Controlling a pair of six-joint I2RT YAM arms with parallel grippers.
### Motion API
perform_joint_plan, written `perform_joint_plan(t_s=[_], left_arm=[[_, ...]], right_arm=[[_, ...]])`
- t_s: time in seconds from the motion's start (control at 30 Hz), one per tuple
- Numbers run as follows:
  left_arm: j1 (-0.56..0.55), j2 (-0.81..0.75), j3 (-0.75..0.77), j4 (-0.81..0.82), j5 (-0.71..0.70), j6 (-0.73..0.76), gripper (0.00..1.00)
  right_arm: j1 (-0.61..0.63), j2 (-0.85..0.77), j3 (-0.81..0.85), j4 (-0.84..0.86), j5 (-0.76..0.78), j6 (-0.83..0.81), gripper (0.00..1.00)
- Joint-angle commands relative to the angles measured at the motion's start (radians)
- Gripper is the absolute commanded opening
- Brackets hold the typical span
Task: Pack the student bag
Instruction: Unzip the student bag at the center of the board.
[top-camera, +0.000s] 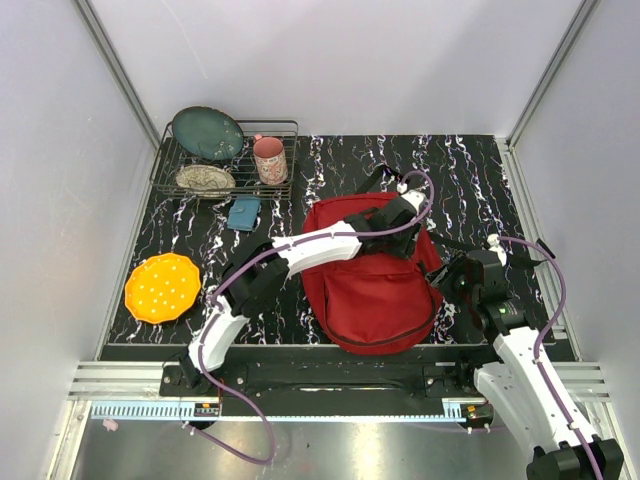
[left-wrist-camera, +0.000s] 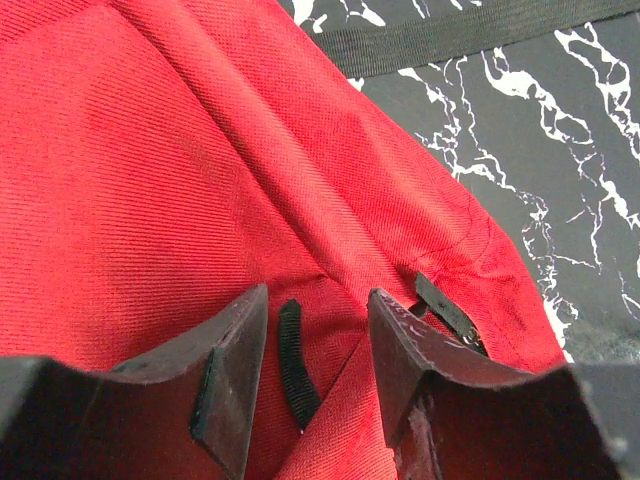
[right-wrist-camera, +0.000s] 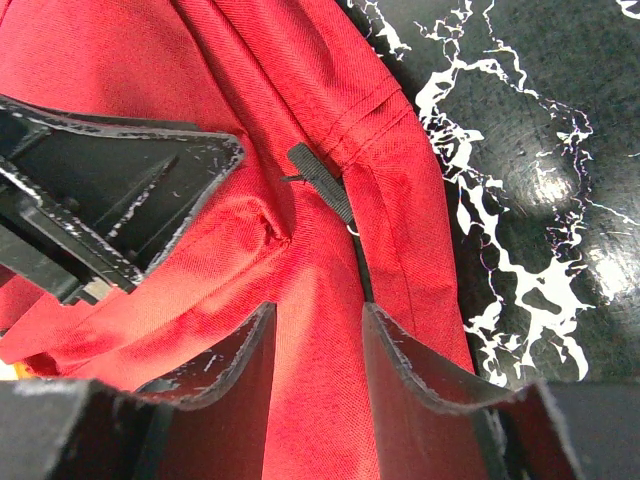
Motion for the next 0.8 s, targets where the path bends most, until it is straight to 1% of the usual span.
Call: perform_joint_plan(t_s=[0.0, 0.1, 0.17, 0.2, 0.27, 0.37, 0.4, 0.53, 0.77], left_arm=[[-0.016, 0.085, 0.029, -0.193, -0.071, 0.033, 0.49], [-0.019, 0.089, 0.014, -0.210, -0.133, 0.031, 0.45], [-0.017, 0.086, 0.000, -0.217, -0.175, 0.033, 0.40], [-0.017, 0.086, 0.000, -0.227, -0.184, 0.034, 0.34], [-0.017, 0.089, 0.003, -0.237, -0.209, 0.039, 0.26], [-0.017, 0.086, 0.011, -0.249, -0.218, 0.042, 0.05], [-0.017, 0.082, 0.012, -0.250, -0.218, 0.044, 0.00], [-0.023, 0.033, -0.008, -0.232, -0.227, 0.051, 0.00], [-0.025, -0.192, -0.142, -0.129, -0.272, 0.034, 0.00]], right_arm=[[-0.005, -0.001, 0.005, 0.009, 0.009, -0.019, 0.45], [-0.005, -0.003, 0.005, 0.011, 0.005, -0.019, 0.45], [-0.005, -0.003, 0.003, 0.011, 0.003, -0.021, 0.45], [-0.005, -0.003, 0.003, 0.011, 0.004, -0.021, 0.45], [-0.005, -0.004, 0.003, 0.012, 0.004, -0.019, 0.45], [-0.006, -0.003, 0.003, 0.012, 0.003, -0.021, 0.46], [-0.005, -0.001, 0.003, 0.014, 0.004, -0.019, 0.46], [-0.005, -0.003, 0.002, 0.015, 0.004, -0.018, 0.46], [-0.005, 0.022, -0.003, 0.041, -0.012, -0.015, 0.47]])
